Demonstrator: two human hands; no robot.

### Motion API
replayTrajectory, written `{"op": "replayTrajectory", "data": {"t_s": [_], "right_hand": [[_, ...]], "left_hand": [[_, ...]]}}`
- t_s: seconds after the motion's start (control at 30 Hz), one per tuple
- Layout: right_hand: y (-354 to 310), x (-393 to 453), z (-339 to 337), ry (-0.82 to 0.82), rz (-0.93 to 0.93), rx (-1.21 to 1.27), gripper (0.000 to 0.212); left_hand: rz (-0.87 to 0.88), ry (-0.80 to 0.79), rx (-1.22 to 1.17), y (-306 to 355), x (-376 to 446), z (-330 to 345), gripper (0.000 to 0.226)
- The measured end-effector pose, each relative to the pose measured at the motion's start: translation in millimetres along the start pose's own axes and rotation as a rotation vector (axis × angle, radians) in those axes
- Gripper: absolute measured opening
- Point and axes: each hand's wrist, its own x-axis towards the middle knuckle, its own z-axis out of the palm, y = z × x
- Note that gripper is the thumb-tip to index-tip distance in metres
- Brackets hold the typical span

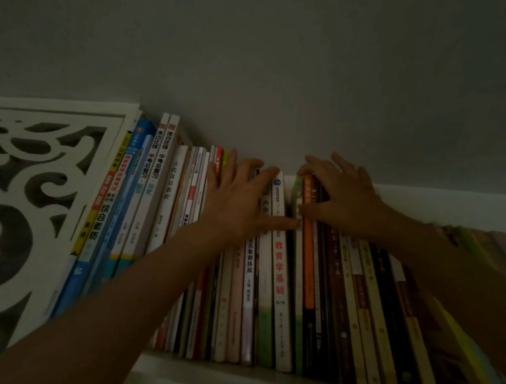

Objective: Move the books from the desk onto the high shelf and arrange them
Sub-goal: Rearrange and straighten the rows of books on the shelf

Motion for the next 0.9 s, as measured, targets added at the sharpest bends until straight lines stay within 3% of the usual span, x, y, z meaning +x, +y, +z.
{"op": "replayTrajectory", "data": {"t_s": [0.23, 0.37, 0.53, 0.73, 0.9], "right_hand": [[-10, 10, 1, -0.108, 0.027, -0.035, 0.084], [-11, 14, -13, -0.15, 0.006, 0.084, 0.061], [-10, 15, -10, -0.087, 0.012, 0.126, 0.056], [-9, 27, -23, -0.124, -0.186, -0.296, 0.045], [-8, 25, -19, -0.073, -0.149, -0.104, 0.025]], "left_hand": [[0.064, -0.044, 0.069, -7, -9, -1, 0.103], [0.088, -0.044, 0.108, -12, -9, 0, 0.102], [0.087, -0.033, 0.109, -12, -10, 1, 0.101], [0.094, -0.057, 0.101, -13, -10, -1, 0.101], [0.082, -0.03, -0.072, -5, -26, -3, 0.086]]}}
